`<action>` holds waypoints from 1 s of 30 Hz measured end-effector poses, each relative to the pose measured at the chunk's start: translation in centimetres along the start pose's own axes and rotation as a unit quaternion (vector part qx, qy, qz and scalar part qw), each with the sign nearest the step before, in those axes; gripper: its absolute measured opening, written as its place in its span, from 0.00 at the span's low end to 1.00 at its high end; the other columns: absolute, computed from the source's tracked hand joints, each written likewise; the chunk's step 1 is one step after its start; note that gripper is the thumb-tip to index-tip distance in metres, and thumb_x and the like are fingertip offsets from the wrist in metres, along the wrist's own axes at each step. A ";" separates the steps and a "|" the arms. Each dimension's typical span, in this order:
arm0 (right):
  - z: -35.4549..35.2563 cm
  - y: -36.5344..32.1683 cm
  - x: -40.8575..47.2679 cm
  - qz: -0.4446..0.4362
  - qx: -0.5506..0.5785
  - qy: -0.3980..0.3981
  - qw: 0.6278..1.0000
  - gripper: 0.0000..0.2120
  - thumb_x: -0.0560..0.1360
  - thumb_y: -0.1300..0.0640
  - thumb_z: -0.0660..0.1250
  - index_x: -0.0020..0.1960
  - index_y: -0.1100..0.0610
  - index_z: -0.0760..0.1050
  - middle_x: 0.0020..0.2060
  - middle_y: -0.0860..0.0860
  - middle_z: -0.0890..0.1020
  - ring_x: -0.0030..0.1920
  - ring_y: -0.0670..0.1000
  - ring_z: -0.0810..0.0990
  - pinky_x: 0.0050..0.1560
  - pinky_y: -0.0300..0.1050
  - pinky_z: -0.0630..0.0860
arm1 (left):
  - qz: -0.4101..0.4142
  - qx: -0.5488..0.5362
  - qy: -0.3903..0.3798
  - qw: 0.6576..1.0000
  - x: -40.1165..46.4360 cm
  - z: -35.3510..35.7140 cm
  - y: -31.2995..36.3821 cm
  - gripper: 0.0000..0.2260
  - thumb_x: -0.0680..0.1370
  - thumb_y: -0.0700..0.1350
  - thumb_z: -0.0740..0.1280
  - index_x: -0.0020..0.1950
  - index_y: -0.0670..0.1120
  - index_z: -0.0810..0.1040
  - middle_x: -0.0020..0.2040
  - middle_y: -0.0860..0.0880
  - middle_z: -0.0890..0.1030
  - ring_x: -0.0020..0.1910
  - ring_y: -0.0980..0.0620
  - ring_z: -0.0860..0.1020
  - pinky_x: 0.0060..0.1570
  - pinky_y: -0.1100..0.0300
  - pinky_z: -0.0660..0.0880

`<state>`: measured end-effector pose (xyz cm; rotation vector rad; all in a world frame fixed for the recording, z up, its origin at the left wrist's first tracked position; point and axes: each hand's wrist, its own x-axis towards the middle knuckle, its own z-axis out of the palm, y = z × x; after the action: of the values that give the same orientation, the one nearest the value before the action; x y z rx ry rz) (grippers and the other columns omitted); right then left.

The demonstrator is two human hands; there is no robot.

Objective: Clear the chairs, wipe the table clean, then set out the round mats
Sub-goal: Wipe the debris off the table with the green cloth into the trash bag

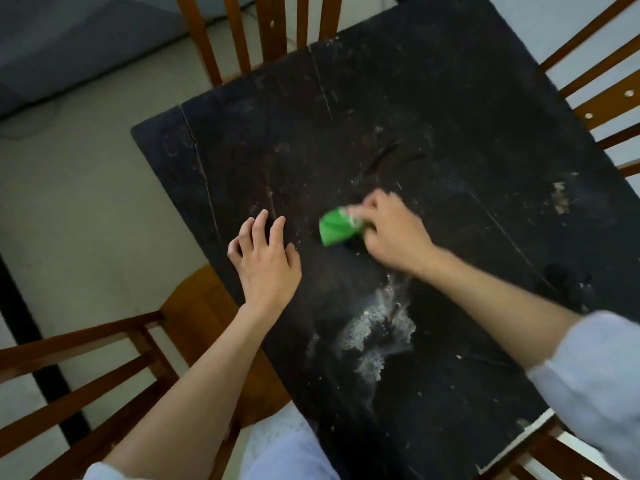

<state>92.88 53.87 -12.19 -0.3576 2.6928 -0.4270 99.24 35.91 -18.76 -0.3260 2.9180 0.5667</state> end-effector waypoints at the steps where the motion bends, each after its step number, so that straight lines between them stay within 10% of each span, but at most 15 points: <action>1: -0.5 -0.3 2.7 0.015 0.001 0.036 0.999 0.22 0.73 0.64 0.59 0.64 0.50 0.73 0.58 0.56 0.70 0.59 0.58 0.67 0.55 0.51 0.69 | 0.002 -0.008 0.005 1.000 0.1 0.0 -0.1 0.20 0.78 0.46 0.62 0.70 0.47 0.68 0.73 0.45 0.64 0.73 0.44 0.58 0.68 0.46 0.55; 6: 0.9 -4.6 11.9 0.058 0.039 0.060 0.996 0.22 0.75 0.61 0.56 0.67 0.46 0.68 0.61 0.53 0.69 0.61 0.58 0.66 0.59 0.54 0.69 | 0.004 -0.102 0.064 0.993 -0.1 -0.5 -2.1 0.20 0.77 0.39 0.62 0.69 0.44 0.68 0.70 0.45 0.69 0.70 0.47 0.65 0.68 0.53 0.58; 14: 4.8 -5.5 -1.1 -0.196 -0.004 -0.144 0.970 0.24 0.72 0.63 0.60 0.65 0.46 0.71 0.54 0.51 0.70 0.56 0.54 0.67 0.49 0.48 0.66 | -0.028 -0.137 0.108 0.984 1.3 -1.8 -4.6 0.19 0.76 0.31 0.60 0.68 0.39 0.70 0.66 0.41 0.71 0.67 0.43 0.68 0.68 0.49 0.63; 20: 0.6 -3.5 8.2 -0.036 0.007 0.094 0.995 0.21 0.73 0.63 0.60 0.64 0.49 0.73 0.54 0.56 0.72 0.56 0.59 0.69 0.51 0.53 0.71 | -0.036 -0.063 0.087 0.994 1.9 -1.2 -5.1 0.18 0.79 0.40 0.60 0.69 0.42 0.70 0.71 0.43 0.69 0.73 0.44 0.61 0.73 0.49 0.50; 23: 1.2 -5.4 12.5 0.029 -0.003 0.074 0.997 0.23 0.74 0.62 0.59 0.66 0.46 0.70 0.57 0.54 0.70 0.59 0.58 0.67 0.54 0.53 0.69 | -0.046 -0.050 0.087 0.994 1.6 -1.1 -5.8 0.18 0.79 0.41 0.61 0.68 0.43 0.71 0.71 0.43 0.68 0.74 0.45 0.60 0.74 0.47 0.49; 30: 4.6 -5.9 2.7 -0.284 -0.043 -0.152 0.946 0.21 0.71 0.61 0.62 0.63 0.47 0.73 0.54 0.53 0.72 0.55 0.56 0.69 0.49 0.50 0.71 | -0.088 -0.039 0.113 0.989 2.3 -1.9 -7.2 0.16 0.78 0.41 0.62 0.66 0.43 0.73 0.69 0.42 0.68 0.71 0.42 0.62 0.70 0.41 0.53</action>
<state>93.47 46.46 -15.12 -1.1378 2.2750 -0.3712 98.54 28.23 -20.00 -0.6936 3.0416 0.6570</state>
